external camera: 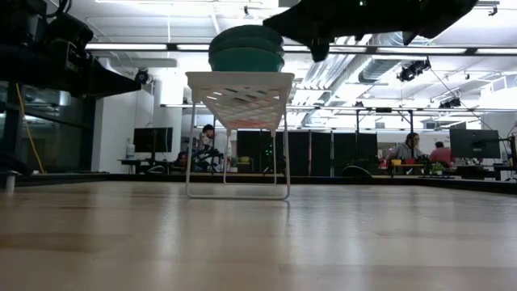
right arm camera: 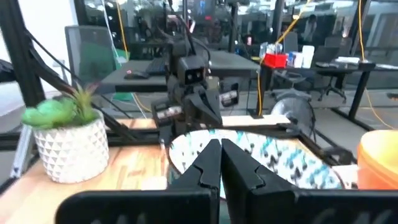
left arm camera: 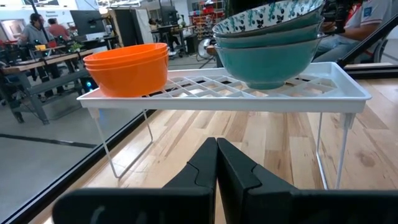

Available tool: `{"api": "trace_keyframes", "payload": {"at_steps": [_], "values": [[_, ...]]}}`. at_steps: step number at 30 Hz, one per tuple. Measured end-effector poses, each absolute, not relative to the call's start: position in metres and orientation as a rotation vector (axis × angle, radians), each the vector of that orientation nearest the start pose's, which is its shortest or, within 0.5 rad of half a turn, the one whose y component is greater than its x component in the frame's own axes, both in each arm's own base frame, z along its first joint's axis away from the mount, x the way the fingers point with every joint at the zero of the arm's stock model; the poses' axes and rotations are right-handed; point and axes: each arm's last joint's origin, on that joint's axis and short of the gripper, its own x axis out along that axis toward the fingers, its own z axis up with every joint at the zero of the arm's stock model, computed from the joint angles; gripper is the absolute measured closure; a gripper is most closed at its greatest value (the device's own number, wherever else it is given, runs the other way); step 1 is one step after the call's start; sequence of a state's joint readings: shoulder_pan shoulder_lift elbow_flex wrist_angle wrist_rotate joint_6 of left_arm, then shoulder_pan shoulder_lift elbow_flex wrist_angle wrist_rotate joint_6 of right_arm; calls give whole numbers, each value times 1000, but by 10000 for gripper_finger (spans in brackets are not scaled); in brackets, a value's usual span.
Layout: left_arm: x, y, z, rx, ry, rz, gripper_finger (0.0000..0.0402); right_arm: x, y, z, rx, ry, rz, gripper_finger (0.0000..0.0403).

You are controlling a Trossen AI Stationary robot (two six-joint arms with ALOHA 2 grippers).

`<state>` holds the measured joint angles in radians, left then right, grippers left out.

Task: Pick & Place Mini bowls
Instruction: Stack the blue white pattern bowl on top of the other blue white pattern bowls on the shelf

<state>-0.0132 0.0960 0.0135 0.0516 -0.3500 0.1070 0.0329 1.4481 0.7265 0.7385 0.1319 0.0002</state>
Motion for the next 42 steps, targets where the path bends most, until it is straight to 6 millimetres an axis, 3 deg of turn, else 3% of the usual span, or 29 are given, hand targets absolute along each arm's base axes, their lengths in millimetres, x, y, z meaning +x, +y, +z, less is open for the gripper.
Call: {"api": "trace_keyframes", "payload": {"at_steps": [21,29,36,42], "values": [[101,9,165,112,49,335,401,308,5,242,-2,53,-143,403],[101,9,165,112,49,335,401,308,5,248,-23,1,-144,403],[101,9,165,112,49,335,401,315,-14,263,-17,0,-130,403],[101,9,166,112,48,335,401,325,-34,282,-31,129,-47,403]]}}
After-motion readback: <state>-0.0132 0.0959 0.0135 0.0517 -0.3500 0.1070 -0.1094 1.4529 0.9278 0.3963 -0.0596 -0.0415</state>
